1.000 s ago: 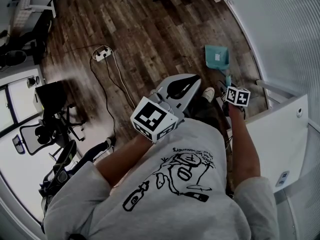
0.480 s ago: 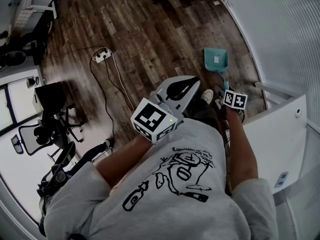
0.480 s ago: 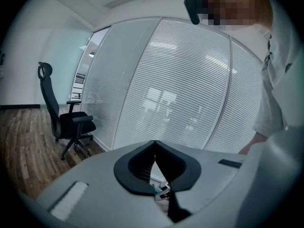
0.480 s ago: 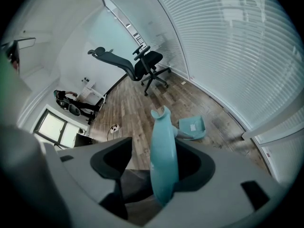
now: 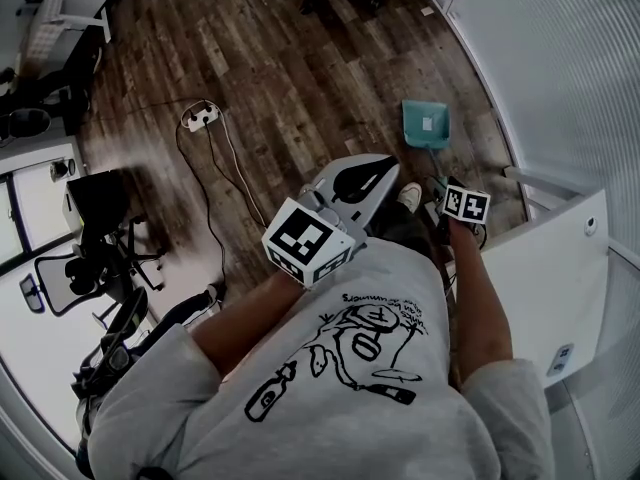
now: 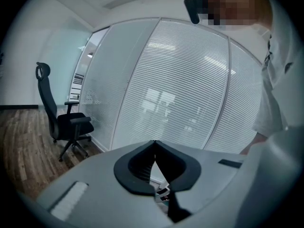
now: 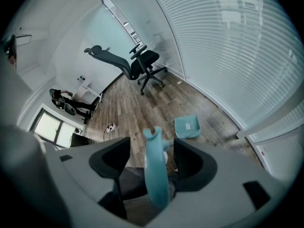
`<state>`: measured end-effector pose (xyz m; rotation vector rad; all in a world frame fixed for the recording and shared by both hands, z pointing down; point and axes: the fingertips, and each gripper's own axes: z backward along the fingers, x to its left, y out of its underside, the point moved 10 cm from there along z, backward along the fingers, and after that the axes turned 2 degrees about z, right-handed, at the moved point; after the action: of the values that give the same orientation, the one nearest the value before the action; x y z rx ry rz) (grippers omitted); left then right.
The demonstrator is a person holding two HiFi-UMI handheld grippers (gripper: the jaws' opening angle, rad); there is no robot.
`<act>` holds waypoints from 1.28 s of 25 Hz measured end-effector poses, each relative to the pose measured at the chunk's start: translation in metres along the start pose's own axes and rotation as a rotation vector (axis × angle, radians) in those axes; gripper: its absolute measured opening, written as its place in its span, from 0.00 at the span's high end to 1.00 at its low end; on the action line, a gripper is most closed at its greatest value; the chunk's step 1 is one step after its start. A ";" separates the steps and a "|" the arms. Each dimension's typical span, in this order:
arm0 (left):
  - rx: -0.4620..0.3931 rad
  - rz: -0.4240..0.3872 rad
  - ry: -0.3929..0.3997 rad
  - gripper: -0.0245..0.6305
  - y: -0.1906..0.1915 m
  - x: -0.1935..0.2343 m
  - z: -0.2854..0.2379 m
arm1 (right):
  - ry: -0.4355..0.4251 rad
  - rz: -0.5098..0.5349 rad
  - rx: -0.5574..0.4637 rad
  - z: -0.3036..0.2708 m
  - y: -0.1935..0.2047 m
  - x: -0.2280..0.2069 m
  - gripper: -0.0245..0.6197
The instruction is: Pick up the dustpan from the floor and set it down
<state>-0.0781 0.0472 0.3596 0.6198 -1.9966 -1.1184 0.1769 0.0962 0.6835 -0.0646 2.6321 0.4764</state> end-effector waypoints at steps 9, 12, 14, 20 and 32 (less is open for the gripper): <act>-0.011 -0.007 0.008 0.96 -0.006 0.003 -0.001 | 0.012 0.028 -0.061 0.020 -0.015 0.006 0.58; -0.019 -0.010 0.008 0.96 -0.009 0.006 -0.002 | 0.015 0.052 -0.096 0.031 -0.022 0.010 0.58; -0.025 -0.012 0.010 0.96 -0.011 0.006 -0.002 | 0.024 0.075 -0.126 0.043 -0.029 0.015 0.58; -0.037 -0.016 0.013 0.96 -0.018 0.010 -0.003 | -0.010 0.140 -0.216 0.079 -0.054 0.035 0.58; -0.083 -0.040 0.026 0.96 -0.042 0.013 -0.007 | -0.065 0.319 -0.439 0.168 -0.114 0.097 0.59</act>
<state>-0.0786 0.0135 0.3301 0.6303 -1.9133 -1.2046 0.1769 0.0504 0.4633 0.2317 2.4342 1.1378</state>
